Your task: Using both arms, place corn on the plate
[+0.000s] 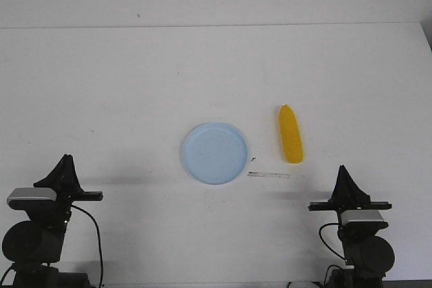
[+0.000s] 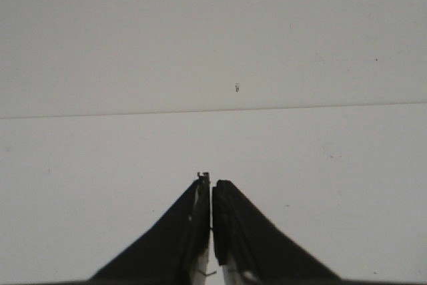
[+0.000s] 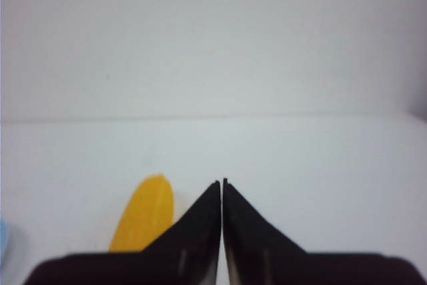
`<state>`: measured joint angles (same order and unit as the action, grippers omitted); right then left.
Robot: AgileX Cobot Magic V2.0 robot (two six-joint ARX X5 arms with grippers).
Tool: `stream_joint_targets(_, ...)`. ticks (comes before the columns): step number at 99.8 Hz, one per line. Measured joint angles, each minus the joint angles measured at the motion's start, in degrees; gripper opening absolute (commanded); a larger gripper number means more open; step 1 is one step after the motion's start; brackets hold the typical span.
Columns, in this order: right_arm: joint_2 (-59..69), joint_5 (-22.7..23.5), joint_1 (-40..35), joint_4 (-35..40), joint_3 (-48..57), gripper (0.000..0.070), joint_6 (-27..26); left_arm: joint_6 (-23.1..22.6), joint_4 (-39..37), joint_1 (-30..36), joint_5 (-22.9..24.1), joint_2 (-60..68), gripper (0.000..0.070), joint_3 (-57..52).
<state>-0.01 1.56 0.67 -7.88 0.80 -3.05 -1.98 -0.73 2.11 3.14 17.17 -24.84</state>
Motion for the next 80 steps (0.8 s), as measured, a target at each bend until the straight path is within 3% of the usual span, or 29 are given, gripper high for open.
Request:
stream_joint_targets(9,0.0,1.5,-0.5,-3.4,0.3,0.0004,0.0,0.0,0.0,0.0,0.0,0.0,0.0001,0.0)
stream_joint_targets(35,4.5,2.0,-3.5,-1.3,10.6,0.0004,4.9,0.0,0.0,0.0,0.0,0.0,0.0001,0.0)
stream_joint_targets(60,18.8,1.1,-6.0,3.8,19.4,0.0003,11.3,0.0,0.0,0.0,0.0,0.0,0.0001,0.0)
stream_joint_targets(80,32.3,-2.2,-9.2,4.5,26.8,0.0004,12.3,0.0,0.0,0.0,0.0,0.0,0.0001,0.0)
